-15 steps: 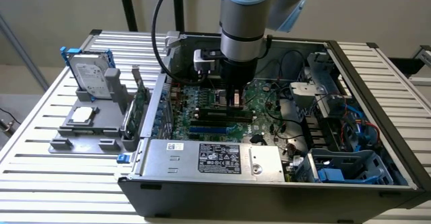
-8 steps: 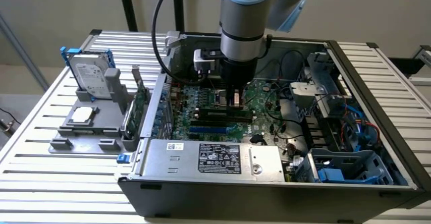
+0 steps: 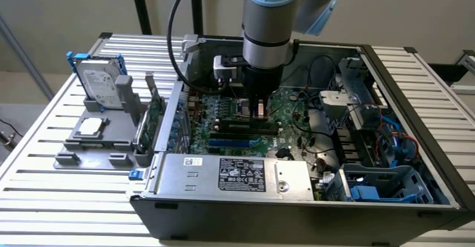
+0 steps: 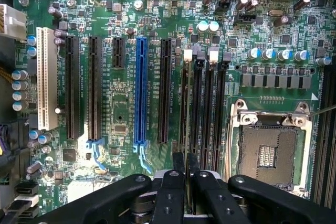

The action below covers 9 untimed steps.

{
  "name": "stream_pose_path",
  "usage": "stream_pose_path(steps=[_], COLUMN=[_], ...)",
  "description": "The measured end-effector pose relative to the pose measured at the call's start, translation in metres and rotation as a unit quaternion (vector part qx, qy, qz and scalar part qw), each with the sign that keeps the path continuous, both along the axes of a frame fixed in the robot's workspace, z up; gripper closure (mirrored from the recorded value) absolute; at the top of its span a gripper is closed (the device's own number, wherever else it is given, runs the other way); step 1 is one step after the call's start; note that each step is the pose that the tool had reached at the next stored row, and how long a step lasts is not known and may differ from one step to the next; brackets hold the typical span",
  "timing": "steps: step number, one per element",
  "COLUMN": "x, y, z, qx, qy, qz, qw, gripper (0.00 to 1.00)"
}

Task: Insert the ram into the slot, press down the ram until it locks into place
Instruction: 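Insert the ram into the slot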

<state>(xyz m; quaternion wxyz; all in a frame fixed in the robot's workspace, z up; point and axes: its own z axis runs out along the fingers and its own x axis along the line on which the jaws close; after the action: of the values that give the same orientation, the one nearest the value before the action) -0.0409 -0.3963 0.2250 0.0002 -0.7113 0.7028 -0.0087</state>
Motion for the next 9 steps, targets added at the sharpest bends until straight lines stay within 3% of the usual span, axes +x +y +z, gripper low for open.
stream_pose_path(steps=[2,3,9], x=[0.0,0.0,-0.003], y=[0.0,0.0,0.0], z=[0.0003,0.0016,0.0203], qx=[0.0,0.0001,0.0], qy=[0.0001,0.0001,0.0003], qz=[0.0,0.0,0.0], qw=[1.0,1.0,1.0], gripper=[0.85,0.78,0.78])
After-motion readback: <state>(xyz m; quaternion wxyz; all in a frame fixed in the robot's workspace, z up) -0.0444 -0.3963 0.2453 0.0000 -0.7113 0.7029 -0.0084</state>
